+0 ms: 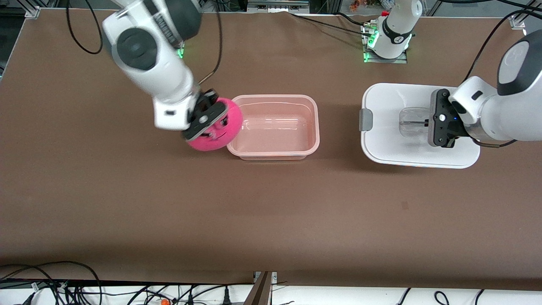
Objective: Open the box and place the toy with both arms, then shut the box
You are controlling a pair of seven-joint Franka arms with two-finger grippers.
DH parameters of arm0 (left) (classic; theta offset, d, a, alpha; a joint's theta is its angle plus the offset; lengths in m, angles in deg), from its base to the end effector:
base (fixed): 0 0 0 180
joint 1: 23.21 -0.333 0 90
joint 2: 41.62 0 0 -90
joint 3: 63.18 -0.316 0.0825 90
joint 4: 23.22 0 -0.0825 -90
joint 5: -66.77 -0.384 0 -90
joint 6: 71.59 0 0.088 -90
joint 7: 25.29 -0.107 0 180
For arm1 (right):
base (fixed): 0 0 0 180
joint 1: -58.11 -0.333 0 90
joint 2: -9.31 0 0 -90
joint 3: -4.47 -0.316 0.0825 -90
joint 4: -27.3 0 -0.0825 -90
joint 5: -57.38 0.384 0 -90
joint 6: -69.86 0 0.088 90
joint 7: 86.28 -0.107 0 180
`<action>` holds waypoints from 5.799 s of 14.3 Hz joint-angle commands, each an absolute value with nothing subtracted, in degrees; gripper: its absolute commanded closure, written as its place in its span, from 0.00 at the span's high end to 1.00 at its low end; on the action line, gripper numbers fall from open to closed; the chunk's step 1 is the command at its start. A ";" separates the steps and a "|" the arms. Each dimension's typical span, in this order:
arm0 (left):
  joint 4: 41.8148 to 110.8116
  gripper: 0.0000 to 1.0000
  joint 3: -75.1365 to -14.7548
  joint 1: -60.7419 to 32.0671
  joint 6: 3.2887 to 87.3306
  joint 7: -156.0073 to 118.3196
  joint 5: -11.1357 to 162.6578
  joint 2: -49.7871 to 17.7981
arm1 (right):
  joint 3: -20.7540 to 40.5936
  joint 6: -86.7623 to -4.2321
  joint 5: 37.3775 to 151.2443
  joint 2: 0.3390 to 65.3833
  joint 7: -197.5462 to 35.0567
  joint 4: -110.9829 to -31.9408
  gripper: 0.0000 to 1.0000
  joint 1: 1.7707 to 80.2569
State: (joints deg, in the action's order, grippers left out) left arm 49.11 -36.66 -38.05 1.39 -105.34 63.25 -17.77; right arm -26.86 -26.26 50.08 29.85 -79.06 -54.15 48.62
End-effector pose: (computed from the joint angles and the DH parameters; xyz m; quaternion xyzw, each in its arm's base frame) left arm 0.6238 -0.0642 0.5169 0.6865 -0.7017 -0.1142 0.1523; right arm 0.5324 0.3746 0.5127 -0.9141 -0.4036 0.0328 0.0203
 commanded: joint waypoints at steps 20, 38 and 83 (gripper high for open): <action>48.67 0.00 -36.11 -37.89 0.92 -107.03 64.48 -16.30 | -30.25 -27.96 24.77 45.95 -70.63 -50.93 0.00 31.48; 48.50 0.00 -35.94 -37.63 0.92 -106.77 64.66 -16.04 | -16.36 -46.51 32.21 49.94 -87.07 -46.97 1.00 23.46; 48.67 0.00 -37.26 1.92 30.89 -63.98 61.93 -0.22 | 4.65 -22.52 57.55 11.42 -87.68 -62.44 1.00 50.03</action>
State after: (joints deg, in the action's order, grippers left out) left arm 48.51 -36.92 1.46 30.94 -66.55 63.03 -0.15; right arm 5.33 -23.70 56.85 10.87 -86.75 -63.84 49.49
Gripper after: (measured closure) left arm 0.930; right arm 0.000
